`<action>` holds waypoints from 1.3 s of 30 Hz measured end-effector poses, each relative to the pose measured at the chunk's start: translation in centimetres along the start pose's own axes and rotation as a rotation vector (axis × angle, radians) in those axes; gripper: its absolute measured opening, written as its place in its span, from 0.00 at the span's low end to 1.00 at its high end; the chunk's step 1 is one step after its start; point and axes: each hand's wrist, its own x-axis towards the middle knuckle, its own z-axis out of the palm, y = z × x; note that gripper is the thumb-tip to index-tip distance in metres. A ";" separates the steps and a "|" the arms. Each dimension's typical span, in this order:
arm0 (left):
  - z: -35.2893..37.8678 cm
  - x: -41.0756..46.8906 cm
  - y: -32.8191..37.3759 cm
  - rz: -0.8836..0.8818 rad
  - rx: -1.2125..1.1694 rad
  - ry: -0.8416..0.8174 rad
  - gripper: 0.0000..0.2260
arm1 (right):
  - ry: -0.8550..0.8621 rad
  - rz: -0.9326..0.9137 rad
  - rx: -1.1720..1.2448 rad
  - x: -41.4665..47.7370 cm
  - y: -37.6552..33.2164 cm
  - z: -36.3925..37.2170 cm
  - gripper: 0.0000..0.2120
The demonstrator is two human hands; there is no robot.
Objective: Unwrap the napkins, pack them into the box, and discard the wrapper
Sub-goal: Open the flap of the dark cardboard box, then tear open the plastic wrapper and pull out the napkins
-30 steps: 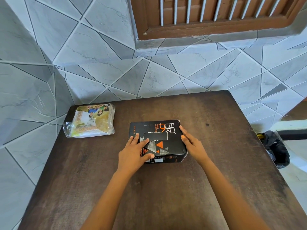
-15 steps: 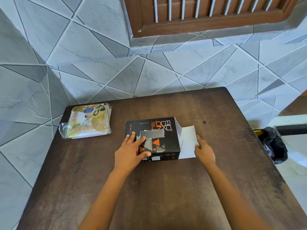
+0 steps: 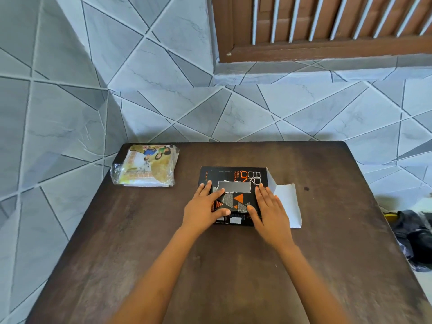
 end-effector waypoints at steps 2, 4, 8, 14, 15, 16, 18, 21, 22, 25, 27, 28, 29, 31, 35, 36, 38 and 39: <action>0.2 0.1 0.0 0.031 -0.030 -0.002 0.30 | -0.009 0.005 -0.009 0.1 0.1 -0.3 0.46; 0.3 -0.2 -0.4 0.031 -0.090 0.035 0.29 | 0.005 0.012 0.003 0.3 -0.3 -0.7 0.41; -1.7 -2.3 -3.2 -0.041 -0.289 0.238 0.28 | 0.087 -0.035 0.162 0.8 -4.2 -1.7 0.28; -5.2 -4.3 -11.0 -0.203 -0.401 0.366 0.24 | -0.003 -0.237 0.298 3.0 -12.3 0.2 0.27; -5.6 -4.3 -12.4 -0.222 -0.400 0.371 0.25 | -0.025 -0.255 0.317 3.4 -13.6 0.8 0.27; -6.1 -4.2 -14.1 -0.240 -0.392 0.373 0.24 | -0.051 -0.260 0.338 3.9 -15.2 1.8 0.27; -7.0 -3.6 -17.2 -0.254 -0.373 0.366 0.23 | -0.116 -0.247 0.379 5.0 -17.8 3.7 0.27; -8.3 -1.7 -21.3 -0.268 -0.310 0.380 0.21 | -0.200 -0.232 0.384 7.0 -21.0 6.5 0.28; -8.7 -0.8 -22.4 -0.271 -0.291 0.389 0.21 | -0.227 -0.213 0.380 7.7 -21.8 7.4 0.28; -10.1 2.9 -25.5 -0.260 -0.199 0.368 0.22 | -0.274 -0.050 0.400 10.5 -23.6 10.2 0.31; -11.0 5.6 -27.3 -0.256 -0.084 0.296 0.25 | -0.266 0.065 0.403 12.4 -24.1 11.9 0.32; -11.3 6.9 -28.1 -0.253 -0.050 0.255 0.26 | -0.272 0.111 0.388 13.1 -24.1 12.5 0.32; -11.5 8.0 -28.6 -0.251 -0.047 0.220 0.27 | -0.291 0.141 0.363 13.6 -24.0 13.0 0.33; -11.7 9.6 -29.3 -0.243 -0.099 0.128 0.28 | -0.352 0.179 0.330 14.3 -24.0 13.9 0.34; -10.7 10.6 -29.8 -0.209 -0.133 0.013 0.25 | -0.369 0.229 0.355 14.4 -24.5 15.2 0.35; -10.4 10.3 -29.7 -0.224 -0.147 0.025 0.25 | -0.344 0.234 0.360 14.2 -24.5 15.4 0.35; -9.7 9.1 -29.5 -0.248 -0.175 0.066 0.24 | -0.275 0.231 0.359 13.5 -24.4 15.7 0.33; -9.3 8.2 -29.3 -0.255 -0.189 0.078 0.24 | -0.242 0.232 0.355 13.0 -24.2 15.7 0.32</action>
